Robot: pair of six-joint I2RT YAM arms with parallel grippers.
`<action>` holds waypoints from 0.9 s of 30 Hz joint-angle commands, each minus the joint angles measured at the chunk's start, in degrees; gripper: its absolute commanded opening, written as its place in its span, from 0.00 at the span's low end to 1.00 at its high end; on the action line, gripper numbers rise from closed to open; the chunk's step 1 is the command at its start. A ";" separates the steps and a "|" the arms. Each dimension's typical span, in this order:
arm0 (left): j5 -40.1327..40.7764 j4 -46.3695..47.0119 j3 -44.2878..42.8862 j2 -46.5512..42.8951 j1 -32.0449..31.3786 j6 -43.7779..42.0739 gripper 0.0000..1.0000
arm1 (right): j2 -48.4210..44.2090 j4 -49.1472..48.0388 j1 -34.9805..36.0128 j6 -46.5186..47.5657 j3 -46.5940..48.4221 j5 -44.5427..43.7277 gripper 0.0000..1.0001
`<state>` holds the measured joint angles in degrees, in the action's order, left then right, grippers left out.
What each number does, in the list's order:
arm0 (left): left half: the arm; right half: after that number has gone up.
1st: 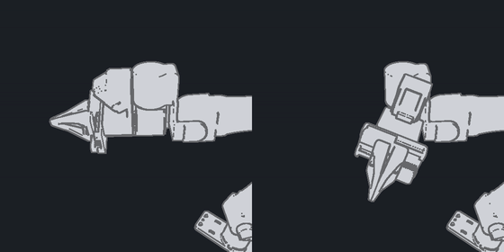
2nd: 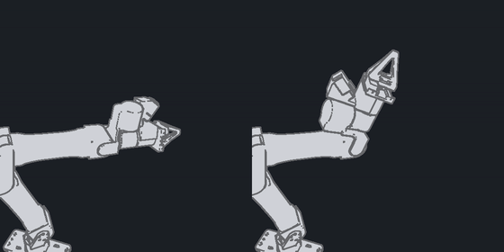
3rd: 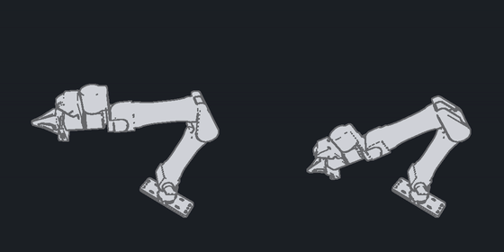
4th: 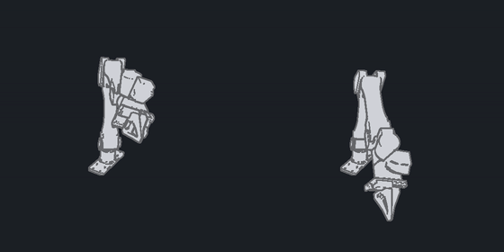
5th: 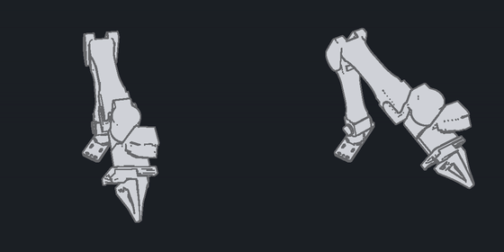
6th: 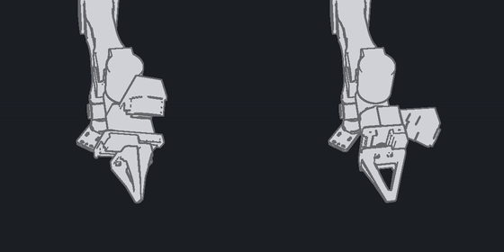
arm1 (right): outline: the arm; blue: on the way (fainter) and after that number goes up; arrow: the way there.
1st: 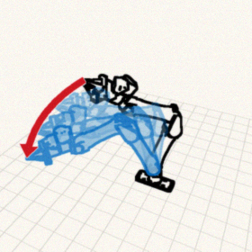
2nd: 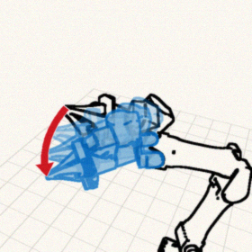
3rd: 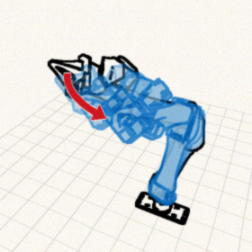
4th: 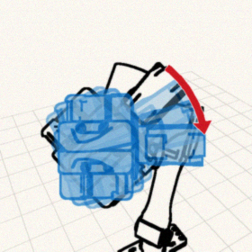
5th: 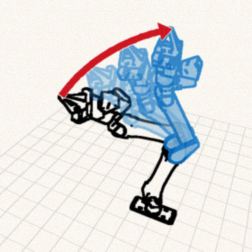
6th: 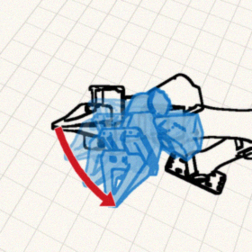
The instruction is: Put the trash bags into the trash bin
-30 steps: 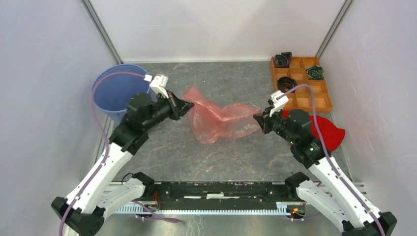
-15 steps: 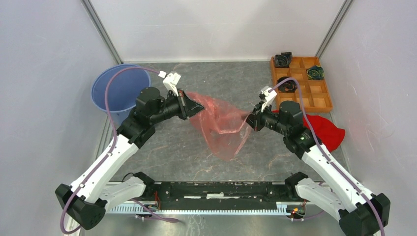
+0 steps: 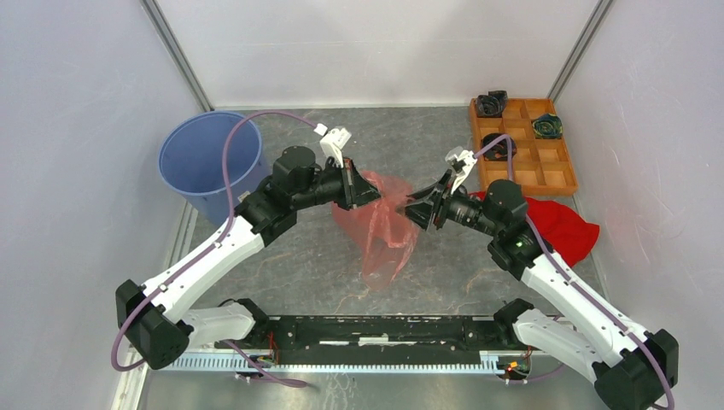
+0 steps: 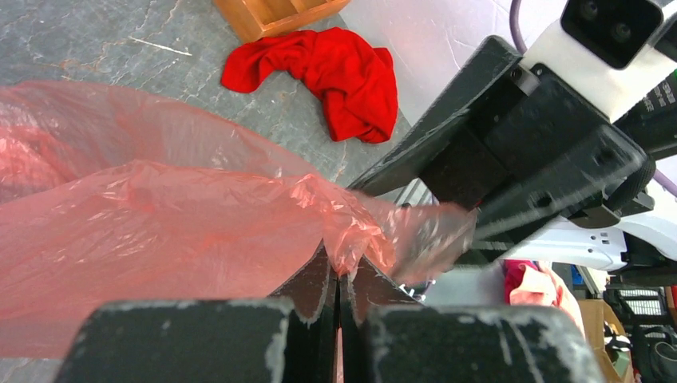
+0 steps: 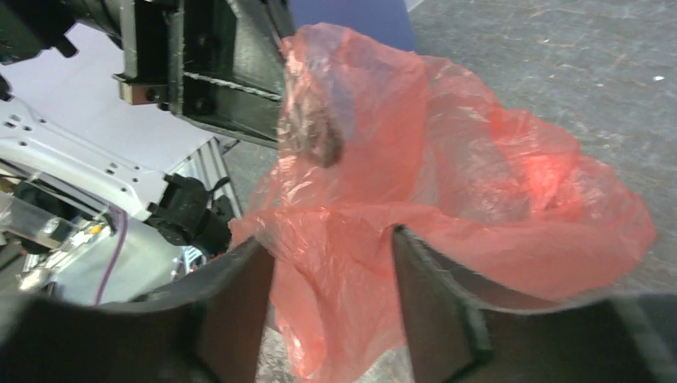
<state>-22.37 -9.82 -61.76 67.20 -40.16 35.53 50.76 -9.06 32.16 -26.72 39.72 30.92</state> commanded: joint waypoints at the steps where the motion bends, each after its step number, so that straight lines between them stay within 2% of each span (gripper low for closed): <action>1: 2.42 3.67 -3.94 1.62 -0.90 2.01 0.02 | 0.01 -2.31 1.84 -2.38 0.65 -1.59 0.73; 4: 3.19 2.76 -5.73 3.67 -1.27 1.09 0.02 | 1.67 1.43 3.75 -1.25 2.60 -5.96 0.89; 9: 4.30 1.90 -7.22 5.42 -2.38 0.68 0.02 | 4.37 6.08 7.73 1.40 5.86 -13.51 0.94; 20: 5.31 1.32 -7.76 6.87 -3.86 1.01 0.02 | 5.86 8.78 14.95 2.39 6.87 -33.02 0.93; 23: 5.49 1.34 -7.68 7.06 -4.21 1.36 0.02 | 6.04 7.53 16.23 3.05 6.44 -35.75 0.92; 27: 4.99 1.30 -7.56 7.25 -4.48 1.64 0.04 | 7.36 5.30 16.79 3.79 6.02 -35.78 0.82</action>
<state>-17.85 -9.50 -66.94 74.32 -44.18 35.53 57.19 -0.34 48.31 -24.53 43.94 -0.93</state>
